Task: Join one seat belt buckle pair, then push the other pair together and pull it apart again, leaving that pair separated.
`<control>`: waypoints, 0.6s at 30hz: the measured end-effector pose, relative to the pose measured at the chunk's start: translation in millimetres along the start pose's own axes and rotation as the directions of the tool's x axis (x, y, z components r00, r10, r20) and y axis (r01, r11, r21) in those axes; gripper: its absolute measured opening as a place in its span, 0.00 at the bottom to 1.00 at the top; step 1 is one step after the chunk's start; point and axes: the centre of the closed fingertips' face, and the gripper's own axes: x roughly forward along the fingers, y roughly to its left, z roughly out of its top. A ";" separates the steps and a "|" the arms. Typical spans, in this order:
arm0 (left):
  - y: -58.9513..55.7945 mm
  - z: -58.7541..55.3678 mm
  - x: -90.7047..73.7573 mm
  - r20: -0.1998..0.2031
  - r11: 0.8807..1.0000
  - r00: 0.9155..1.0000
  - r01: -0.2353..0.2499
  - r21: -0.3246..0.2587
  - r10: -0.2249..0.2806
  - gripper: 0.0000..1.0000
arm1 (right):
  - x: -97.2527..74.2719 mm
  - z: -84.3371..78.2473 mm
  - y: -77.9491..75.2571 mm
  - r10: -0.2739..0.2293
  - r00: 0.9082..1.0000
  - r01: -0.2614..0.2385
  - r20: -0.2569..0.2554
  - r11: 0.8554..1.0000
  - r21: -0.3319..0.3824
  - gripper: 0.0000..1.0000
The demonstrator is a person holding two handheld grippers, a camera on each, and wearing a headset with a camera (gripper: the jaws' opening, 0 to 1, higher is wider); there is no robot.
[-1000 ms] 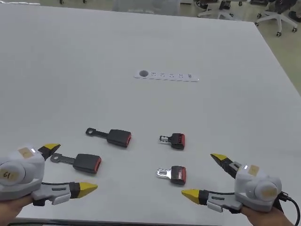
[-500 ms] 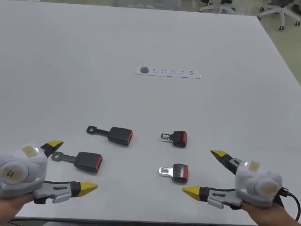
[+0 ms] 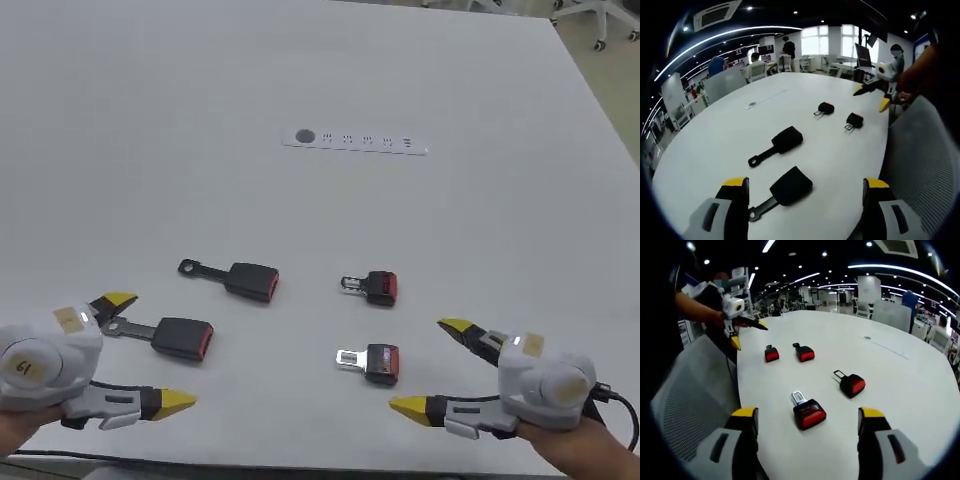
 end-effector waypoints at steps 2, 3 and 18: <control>1.6 -2.3 2.4 -0.015 0.999 1.000 0.021 0.029 -0.021 0.94 | 2.7 0.4 1.7 0.013 1.000 -0.013 -0.006 1.000 -0.008 0.84; 1.9 -3.6 3.9 -0.024 0.998 0.999 0.038 0.046 -0.037 0.92 | 5.2 0.0 2.4 0.022 1.000 -0.022 -0.013 1.000 -0.013 0.83; 10.4 -23.2 33.2 -0.139 0.970 0.975 0.193 0.147 -0.173 0.83 | 30.7 -8.2 2.2 0.069 0.993 -0.075 -0.100 0.996 -0.054 0.73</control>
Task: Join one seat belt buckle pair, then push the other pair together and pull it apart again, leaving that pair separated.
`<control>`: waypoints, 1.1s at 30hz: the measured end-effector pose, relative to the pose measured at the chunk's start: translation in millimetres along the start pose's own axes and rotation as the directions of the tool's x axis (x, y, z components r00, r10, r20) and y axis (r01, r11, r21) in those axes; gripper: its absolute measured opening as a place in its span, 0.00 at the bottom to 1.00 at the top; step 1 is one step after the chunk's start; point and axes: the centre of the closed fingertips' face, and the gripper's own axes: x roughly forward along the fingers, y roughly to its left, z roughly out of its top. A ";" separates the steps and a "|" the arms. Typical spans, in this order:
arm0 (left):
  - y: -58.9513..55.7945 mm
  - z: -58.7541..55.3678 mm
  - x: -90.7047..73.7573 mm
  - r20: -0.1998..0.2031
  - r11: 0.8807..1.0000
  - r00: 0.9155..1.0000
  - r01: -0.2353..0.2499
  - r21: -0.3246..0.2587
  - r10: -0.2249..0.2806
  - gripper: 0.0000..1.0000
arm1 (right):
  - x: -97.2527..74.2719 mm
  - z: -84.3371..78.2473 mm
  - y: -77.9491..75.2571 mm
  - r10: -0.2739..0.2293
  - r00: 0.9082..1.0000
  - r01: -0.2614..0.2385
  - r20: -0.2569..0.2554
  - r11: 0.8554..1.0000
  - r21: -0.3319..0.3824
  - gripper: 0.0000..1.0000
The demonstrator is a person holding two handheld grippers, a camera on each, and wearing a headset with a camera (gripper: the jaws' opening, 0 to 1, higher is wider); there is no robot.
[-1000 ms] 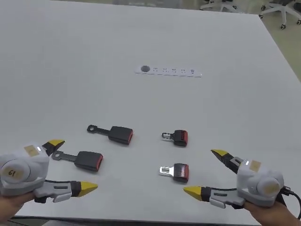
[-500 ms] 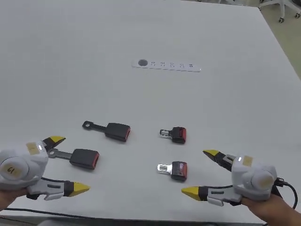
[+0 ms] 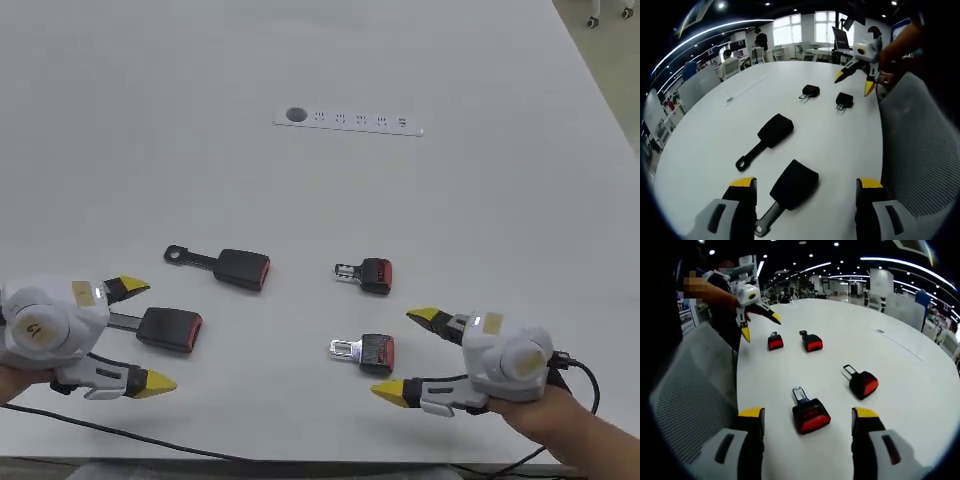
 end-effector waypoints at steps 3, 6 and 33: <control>2.5 -0.8 5.5 -0.010 1.000 1.000 0.020 0.017 -0.020 0.81 | 2.5 -0.2 -0.9 0.017 1.000 -0.017 -0.007 1.000 0.007 0.72; 7.1 -5.4 11.1 -0.025 0.999 0.999 0.036 0.014 -0.036 0.80 | 5.0 -0.9 -1.7 0.038 0.999 -0.038 -0.014 0.999 0.021 0.71; 12.8 -31.5 32.7 -0.134 0.984 0.983 0.141 0.106 -0.126 0.61 | 24.3 -15.3 0.0 0.159 0.981 -0.160 -0.114 0.987 -0.006 0.62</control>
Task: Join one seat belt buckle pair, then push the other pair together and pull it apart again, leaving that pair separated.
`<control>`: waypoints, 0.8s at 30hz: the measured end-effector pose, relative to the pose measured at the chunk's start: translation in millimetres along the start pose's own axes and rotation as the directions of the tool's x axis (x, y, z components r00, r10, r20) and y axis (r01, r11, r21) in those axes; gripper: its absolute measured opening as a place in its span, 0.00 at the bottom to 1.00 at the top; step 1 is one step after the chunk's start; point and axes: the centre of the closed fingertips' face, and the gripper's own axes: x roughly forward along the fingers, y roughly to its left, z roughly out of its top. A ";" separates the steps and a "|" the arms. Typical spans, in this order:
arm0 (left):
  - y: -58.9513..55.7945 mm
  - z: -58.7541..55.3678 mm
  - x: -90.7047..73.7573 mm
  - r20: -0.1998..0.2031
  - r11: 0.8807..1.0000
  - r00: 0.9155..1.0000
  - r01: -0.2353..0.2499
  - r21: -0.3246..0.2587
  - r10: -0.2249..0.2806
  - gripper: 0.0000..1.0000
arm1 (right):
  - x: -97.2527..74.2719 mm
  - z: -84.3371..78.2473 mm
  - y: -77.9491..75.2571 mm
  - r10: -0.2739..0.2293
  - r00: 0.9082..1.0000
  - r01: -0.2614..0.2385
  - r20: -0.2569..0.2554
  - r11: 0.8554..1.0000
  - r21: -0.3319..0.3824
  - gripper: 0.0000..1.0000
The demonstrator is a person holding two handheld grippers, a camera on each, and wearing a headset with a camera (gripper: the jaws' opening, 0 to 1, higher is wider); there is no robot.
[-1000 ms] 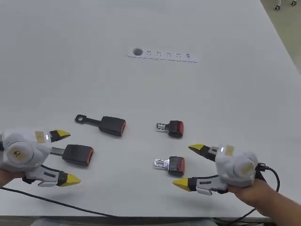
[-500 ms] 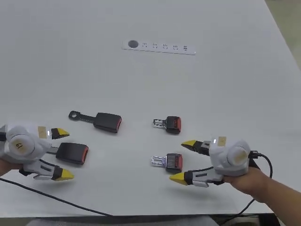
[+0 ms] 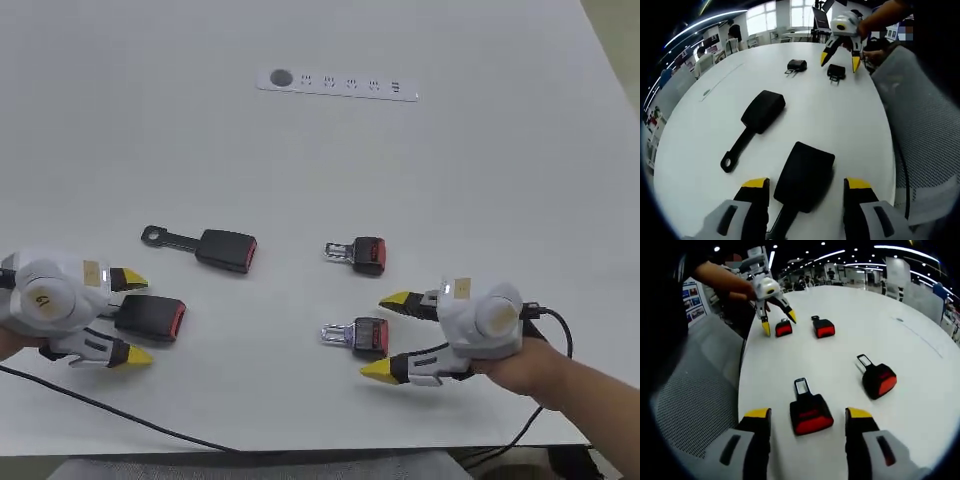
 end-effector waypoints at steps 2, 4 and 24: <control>-2.1 -2.2 1.1 -0.006 1.000 1.000 0.007 0.000 -0.007 0.61 | 1.4 -1.0 0.4 0.002 1.000 -0.002 -0.004 1.000 -0.002 0.62; -0.8 -2.7 0.8 -0.005 1.000 1.000 0.000 0.011 0.000 0.59 | 2.5 -3.4 1.1 0.009 1.000 -0.009 -0.016 1.000 -0.012 0.61; 2.9 0.5 -0.5 -0.006 0.999 1.000 0.010 0.035 -0.010 0.43 | 5.6 -12.9 -0.5 0.029 0.999 -0.032 -0.038 0.996 -0.079 0.54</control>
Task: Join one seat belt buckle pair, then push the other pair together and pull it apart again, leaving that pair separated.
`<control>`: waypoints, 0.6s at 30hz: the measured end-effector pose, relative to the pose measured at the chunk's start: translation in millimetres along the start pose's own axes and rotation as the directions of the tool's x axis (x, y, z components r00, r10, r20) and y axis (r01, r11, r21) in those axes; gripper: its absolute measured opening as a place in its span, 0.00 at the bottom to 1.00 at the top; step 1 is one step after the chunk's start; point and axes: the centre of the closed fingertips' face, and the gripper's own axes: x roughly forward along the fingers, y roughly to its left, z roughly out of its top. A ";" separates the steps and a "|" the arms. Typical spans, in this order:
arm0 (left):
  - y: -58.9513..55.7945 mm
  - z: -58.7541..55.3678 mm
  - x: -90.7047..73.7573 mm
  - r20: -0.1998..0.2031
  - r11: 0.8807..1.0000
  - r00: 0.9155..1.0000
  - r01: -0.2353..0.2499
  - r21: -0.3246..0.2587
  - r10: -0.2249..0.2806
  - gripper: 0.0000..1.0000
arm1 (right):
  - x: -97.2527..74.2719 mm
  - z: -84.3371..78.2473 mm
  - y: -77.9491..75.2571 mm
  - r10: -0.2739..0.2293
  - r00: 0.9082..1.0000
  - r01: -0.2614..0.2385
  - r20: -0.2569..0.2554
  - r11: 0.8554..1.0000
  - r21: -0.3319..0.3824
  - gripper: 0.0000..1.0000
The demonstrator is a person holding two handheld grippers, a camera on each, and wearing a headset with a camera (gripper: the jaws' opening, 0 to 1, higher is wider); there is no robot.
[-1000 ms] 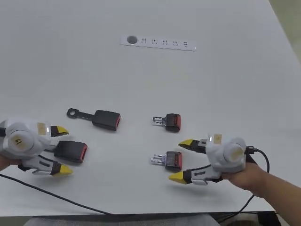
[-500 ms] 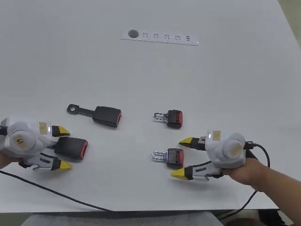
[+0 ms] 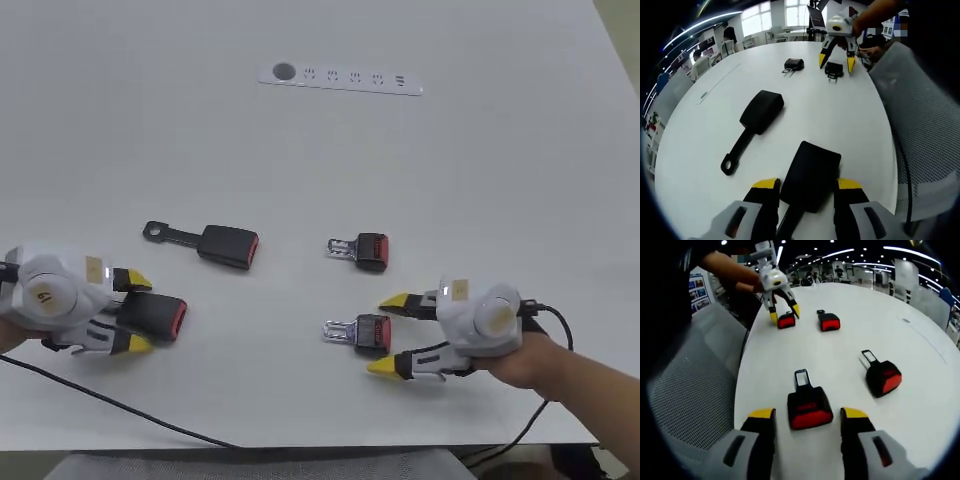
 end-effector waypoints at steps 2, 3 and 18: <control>1.1 -0.1 -0.7 -0.001 1.000 1.000 0.000 -0.006 0.000 0.41 | 0.5 0.0 0.0 -0.003 1.000 0.003 -0.003 1.000 -0.010 0.53; 1.2 -0.1 -0.7 -0.004 1.000 1.000 0.001 -0.005 -0.001 0.41 | 0.6 0.0 -0.8 -0.006 1.000 0.006 -0.004 1.000 -0.011 0.52; 1.4 -1.2 -0.2 -0.057 1.000 0.998 -0.005 0.005 0.006 0.37 | -0.3 -2.6 -9.7 -0.011 1.000 0.011 -0.021 1.000 -0.018 0.36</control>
